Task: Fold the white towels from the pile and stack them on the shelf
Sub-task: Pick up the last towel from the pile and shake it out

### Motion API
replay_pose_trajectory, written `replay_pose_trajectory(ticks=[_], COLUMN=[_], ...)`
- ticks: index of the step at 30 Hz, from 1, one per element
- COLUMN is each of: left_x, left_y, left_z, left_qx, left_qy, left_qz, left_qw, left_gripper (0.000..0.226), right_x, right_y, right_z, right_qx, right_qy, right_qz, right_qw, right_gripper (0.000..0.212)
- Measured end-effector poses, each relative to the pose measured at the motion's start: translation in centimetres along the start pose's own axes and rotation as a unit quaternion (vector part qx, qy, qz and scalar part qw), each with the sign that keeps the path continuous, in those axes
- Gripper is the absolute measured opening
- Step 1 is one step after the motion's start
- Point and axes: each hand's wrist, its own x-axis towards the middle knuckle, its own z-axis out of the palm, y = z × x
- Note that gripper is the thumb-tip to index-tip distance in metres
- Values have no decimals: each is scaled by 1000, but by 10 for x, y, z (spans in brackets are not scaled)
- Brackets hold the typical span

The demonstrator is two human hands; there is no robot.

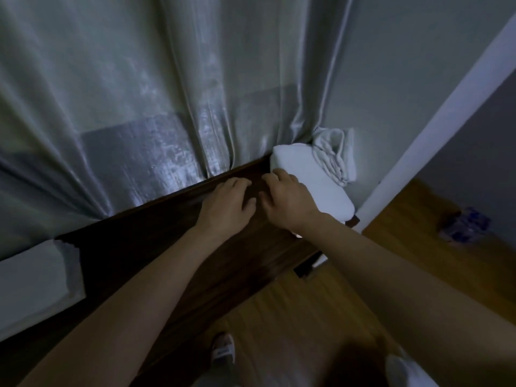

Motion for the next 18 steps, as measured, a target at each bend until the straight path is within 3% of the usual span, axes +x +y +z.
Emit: replay_pose_trajectory(ticks=[9,18], left_x=[78,130], left_y=[13,44], left_z=[55,115], left_qx=[-65,-82], left_qy=[-72,-181], left_qz=[33,52], left_qw=[995,979], left_gripper=[40,48], right_x=[27,57], right_y=[80,175], right_z=[0,0], right_qx=[-36,24], right_qy=[-18,-15], right_qz=[88,193], right_qw=[995,981], right_gripper=[48,41])
